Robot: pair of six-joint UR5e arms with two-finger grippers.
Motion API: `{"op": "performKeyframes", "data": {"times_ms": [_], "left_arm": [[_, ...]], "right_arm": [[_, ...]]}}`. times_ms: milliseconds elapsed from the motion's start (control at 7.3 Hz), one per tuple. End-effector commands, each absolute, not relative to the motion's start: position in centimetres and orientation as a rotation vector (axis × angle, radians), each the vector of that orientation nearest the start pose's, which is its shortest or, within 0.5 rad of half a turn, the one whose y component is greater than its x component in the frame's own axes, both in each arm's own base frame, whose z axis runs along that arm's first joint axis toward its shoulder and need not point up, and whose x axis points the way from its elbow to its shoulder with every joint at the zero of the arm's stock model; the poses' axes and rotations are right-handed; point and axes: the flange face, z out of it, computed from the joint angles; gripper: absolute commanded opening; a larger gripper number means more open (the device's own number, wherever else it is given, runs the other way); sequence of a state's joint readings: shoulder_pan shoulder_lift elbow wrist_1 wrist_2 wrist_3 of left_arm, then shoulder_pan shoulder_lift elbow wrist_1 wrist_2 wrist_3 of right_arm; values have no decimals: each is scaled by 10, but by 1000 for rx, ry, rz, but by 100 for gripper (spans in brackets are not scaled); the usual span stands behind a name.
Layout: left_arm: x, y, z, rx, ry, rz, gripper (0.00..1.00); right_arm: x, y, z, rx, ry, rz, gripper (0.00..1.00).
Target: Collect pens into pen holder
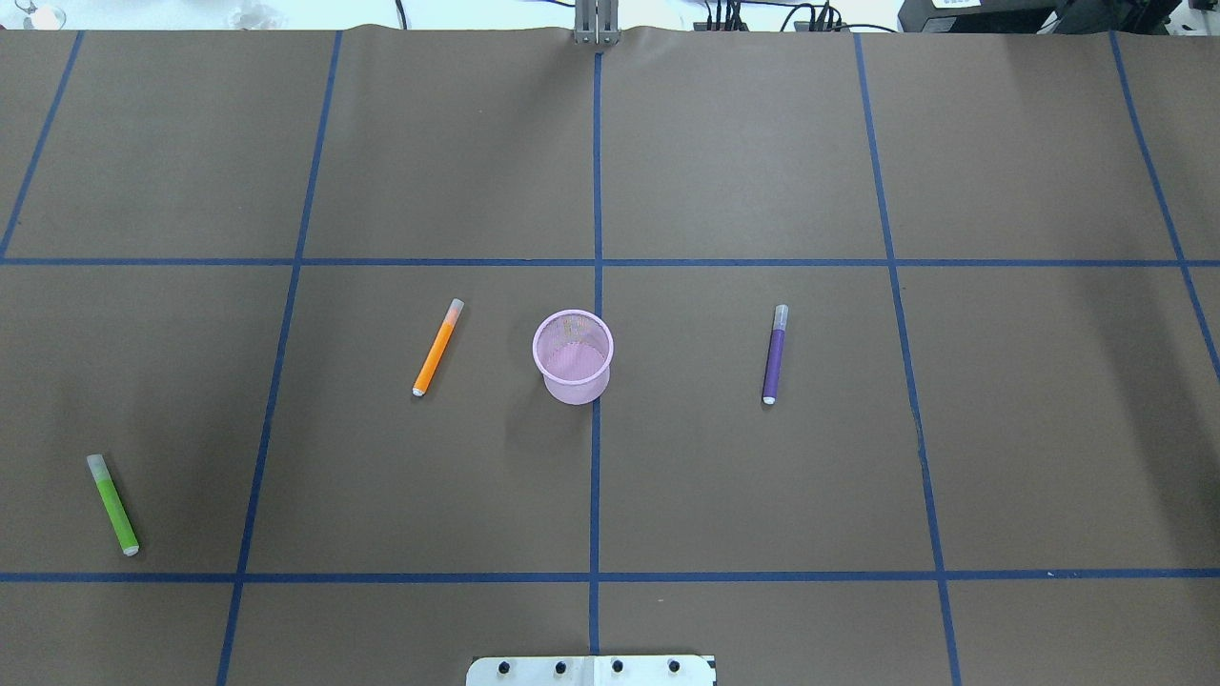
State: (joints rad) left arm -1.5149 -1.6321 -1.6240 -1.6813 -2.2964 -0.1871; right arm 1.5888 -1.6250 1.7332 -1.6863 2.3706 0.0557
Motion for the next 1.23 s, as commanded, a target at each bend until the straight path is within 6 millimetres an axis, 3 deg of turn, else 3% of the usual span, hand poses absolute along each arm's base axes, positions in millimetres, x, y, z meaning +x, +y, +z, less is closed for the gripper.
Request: {"op": "performKeyframes", "data": {"times_ms": [0,274,411,685,822,1096], "left_arm": [[-19,-536,574,70,808,-215,100],[40,-519,537,1,836,-339,100],[62,-489,529,-22,835,-351,100],[85,-427,536,-77,881,-489,100],[112,-405,546,-72,868,-535,100],[170,-366,537,-101,814,-586,100]], "right_arm": [[69,-468,607,-7,-796,60,99],[67,-469,608,-13,-796,65,99],[67,-469,609,-39,-796,121,99],[67,-467,612,-57,-801,153,99],[67,-467,612,-58,-804,153,99],[66,-467,610,-52,-806,146,99]]}}
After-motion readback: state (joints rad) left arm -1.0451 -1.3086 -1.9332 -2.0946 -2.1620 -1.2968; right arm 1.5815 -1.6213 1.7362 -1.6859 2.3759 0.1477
